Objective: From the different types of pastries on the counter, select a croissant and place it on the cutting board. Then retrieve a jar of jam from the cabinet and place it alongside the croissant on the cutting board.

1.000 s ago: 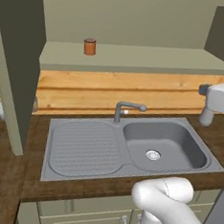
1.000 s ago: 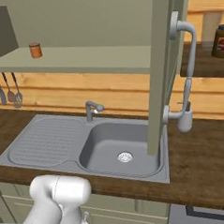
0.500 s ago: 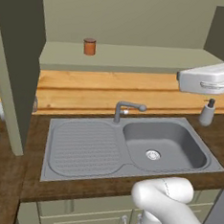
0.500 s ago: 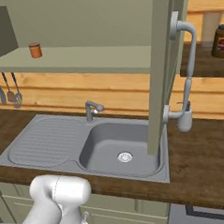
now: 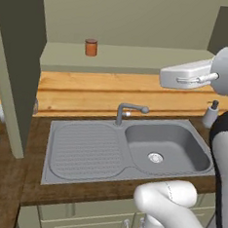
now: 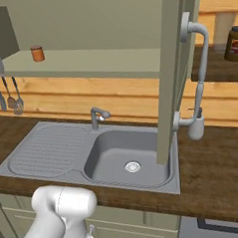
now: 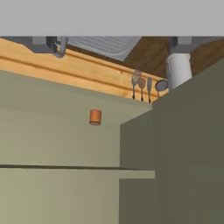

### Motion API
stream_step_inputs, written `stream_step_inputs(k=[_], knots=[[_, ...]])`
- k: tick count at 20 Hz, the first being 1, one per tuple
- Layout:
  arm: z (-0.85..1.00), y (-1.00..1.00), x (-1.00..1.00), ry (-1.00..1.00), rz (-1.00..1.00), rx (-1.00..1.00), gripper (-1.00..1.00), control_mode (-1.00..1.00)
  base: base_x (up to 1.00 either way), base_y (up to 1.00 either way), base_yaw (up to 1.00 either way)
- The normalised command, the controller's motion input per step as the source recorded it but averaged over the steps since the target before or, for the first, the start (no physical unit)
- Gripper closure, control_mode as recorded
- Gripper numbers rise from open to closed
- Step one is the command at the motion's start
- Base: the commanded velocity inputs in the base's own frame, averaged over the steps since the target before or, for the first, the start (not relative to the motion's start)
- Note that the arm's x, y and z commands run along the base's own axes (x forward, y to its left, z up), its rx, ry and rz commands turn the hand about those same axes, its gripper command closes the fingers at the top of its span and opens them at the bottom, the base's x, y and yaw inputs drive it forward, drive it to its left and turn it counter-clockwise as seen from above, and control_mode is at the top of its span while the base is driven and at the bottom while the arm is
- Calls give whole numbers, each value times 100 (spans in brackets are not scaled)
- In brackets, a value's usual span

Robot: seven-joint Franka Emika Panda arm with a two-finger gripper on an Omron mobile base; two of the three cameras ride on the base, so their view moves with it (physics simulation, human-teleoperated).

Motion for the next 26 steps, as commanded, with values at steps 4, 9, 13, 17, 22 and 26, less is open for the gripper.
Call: stream_step_inputs(k=[4, 9, 13, 17, 22, 26], knots=[[-19, 19, 39, 0, 0, -1, -100, -100, 0, 0, 0], [-10, 13, 48, 0, 0, -2, -100, -100, 0, 0, 0], [-1, 0, 56, 0, 0, -2, -100, -100, 0, 0, 0], [-3, 0, 45, 0, 0, -2, -100, -100, 0, 0, 0], [-5, 0, 36, 0, 0, -2, -100, -100, 0, 0, 0], [-3, 4, 37, 0, -3, -3, -100, -100, 0, 0, 0]])
